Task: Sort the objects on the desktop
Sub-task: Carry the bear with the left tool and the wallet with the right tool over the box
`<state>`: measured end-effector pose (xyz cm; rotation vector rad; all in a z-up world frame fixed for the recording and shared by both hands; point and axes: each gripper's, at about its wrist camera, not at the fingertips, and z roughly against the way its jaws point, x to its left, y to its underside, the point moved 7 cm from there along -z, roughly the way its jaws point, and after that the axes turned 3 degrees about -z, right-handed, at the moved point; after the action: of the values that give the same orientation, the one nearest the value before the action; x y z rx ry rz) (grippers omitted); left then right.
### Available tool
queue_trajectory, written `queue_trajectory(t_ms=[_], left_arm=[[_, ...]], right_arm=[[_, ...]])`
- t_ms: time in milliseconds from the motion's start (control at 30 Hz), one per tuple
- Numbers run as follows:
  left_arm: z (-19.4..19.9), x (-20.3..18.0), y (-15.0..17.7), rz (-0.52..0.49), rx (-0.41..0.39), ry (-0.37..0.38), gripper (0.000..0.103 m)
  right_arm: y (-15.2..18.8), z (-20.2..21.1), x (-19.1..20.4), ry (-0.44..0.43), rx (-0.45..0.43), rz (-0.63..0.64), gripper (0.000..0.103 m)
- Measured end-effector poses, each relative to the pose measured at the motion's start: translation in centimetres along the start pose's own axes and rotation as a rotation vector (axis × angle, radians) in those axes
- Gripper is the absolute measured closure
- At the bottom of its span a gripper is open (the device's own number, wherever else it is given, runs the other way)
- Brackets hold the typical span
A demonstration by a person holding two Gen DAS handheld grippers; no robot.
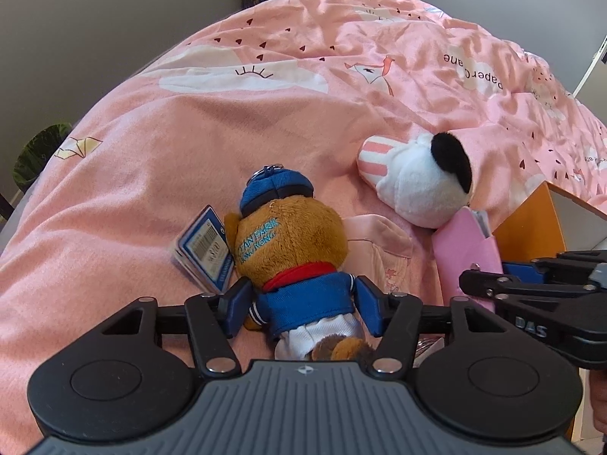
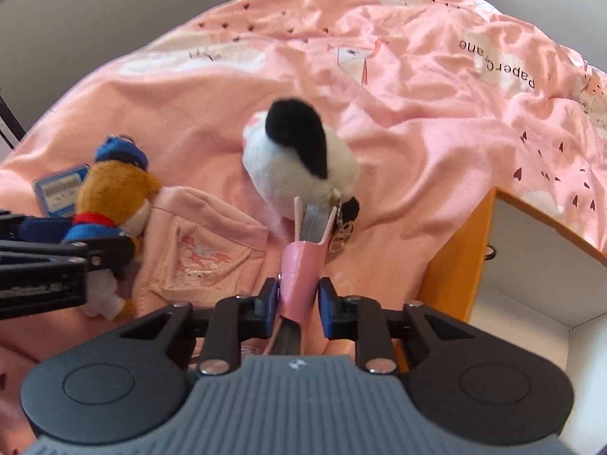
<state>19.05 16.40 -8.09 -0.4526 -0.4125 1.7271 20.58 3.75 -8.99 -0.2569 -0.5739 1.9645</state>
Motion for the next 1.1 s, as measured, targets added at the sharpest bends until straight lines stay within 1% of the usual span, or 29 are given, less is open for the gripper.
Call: queue_trajectory(t_ms=[167, 267, 367, 467, 533, 600, 700, 767, 867, 933, 1033, 1100], left_arm=[[2.1, -0.1, 0.1, 0.009, -0.048, 0.001, 0.038], [4.0, -0.3, 0.0, 0.017, -0.087, 0.017, 0.039], [6.1, -1.4, -0.1, 0.021, -0.120, 0.072, 0.039], [8.3, -3.4, -0.3, 0.003, -0.160, 0.135, 0.039], [9.5, -4.9, -0.4, -0.019, -0.180, 0.184, 0.039], [10.4, -6.9, -0.2, -0.040, -0.187, 0.248, 0.039], [10.9, -10.0, 0.1, -0.078, -0.172, 0.340, 0.039], [10.9, -12.3, 0.6, -0.117, -0.158, 0.391, 0.039], [10.3, -15.6, 1.6, -0.177, -0.127, 0.450, 0.039], [9.6, -17.5, 2.6, -0.215, -0.101, 0.474, 0.039], [8.3, -19.8, 4.1, -0.266, -0.048, 0.492, 0.039], [7.5, -21.0, 5.4, -0.302, -0.013, 0.486, 0.038]], right_arm=[[0.6, 3.2, 0.0, -0.112, -0.025, -0.045, 0.079], [1.2, 5.5, -0.2, -0.170, -0.065, -0.075, 0.079], [1.5, 8.0, -0.9, -0.214, -0.110, -0.102, 0.079], [1.7, 10.6, -2.2, -0.241, -0.158, -0.141, 0.079], [2.2, 12.6, -3.4, -0.241, -0.195, -0.170, 0.079], [2.8, 14.4, -5.0, -0.230, -0.230, -0.195, 0.079], [4.1, 16.4, -7.3, -0.195, -0.264, -0.242, 0.079], [5.4, 17.1, -8.9, -0.163, -0.268, -0.269, 0.079], [7.8, 17.0, -11.2, -0.115, -0.242, -0.312, 0.079], [9.5, 16.3, -12.6, -0.095, -0.208, -0.351, 0.079], [11.9, 14.9, -13.9, -0.077, -0.146, -0.383, 0.079], [13.3, 14.2, -14.5, -0.073, -0.113, -0.396, 0.079]])
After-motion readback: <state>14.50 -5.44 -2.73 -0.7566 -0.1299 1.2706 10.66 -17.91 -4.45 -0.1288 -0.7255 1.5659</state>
